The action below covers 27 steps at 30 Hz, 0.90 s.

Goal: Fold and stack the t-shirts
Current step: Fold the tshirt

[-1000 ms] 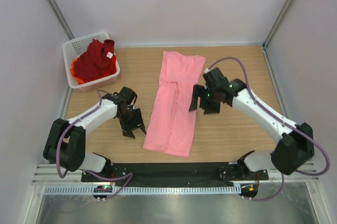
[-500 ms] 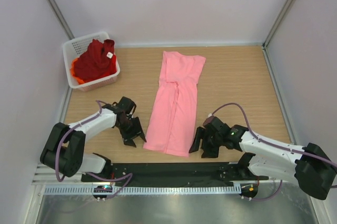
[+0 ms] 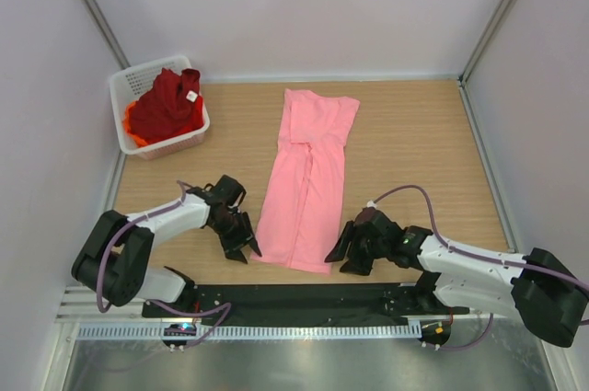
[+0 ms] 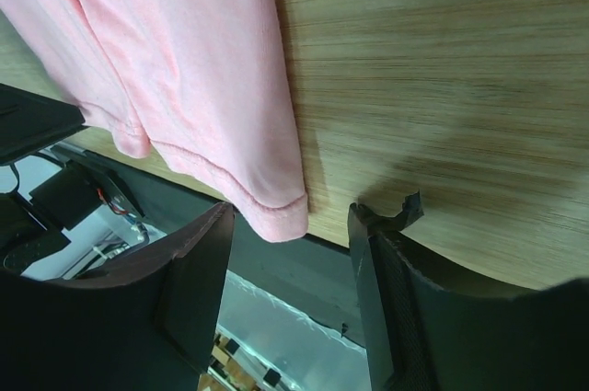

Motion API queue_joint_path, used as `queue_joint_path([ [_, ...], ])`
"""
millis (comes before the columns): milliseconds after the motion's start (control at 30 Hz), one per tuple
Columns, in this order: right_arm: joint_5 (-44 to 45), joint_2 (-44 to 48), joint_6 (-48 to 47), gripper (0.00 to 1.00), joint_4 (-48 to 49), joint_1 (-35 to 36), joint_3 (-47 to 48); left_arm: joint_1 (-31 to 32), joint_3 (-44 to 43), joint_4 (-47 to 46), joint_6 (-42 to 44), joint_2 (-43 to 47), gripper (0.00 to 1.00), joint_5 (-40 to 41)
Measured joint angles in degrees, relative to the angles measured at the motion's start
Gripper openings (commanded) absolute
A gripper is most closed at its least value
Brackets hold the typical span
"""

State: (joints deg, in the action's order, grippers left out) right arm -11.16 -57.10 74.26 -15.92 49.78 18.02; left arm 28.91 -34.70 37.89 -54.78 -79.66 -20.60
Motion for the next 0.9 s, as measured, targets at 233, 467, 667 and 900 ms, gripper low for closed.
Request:
queue_joint_path([
  [233,0.42,-2.23,2.12,0.57,3.15,2.08,0.00,0.02,0.74,-0.35,-0.55,0.52,0.40,0.15],
  [467,1.88,-2.27,3.67,0.51,3.08,3.54,-0.17,0.17,0.74,-0.35,-0.13,-0.09,0.31,-0.04],
  [667,1.99,-3.50,4.68,0.45,4.26,4.46,-0.24,1.25,0.48,-0.46,0.17,-0.76,0.20,0.00],
  [900,2.25,-3.58,5.53,0.48,4.42,4.83,-0.28,2.14,-0.13,-0.90,0.07,-0.92,0.51,-0.04],
])
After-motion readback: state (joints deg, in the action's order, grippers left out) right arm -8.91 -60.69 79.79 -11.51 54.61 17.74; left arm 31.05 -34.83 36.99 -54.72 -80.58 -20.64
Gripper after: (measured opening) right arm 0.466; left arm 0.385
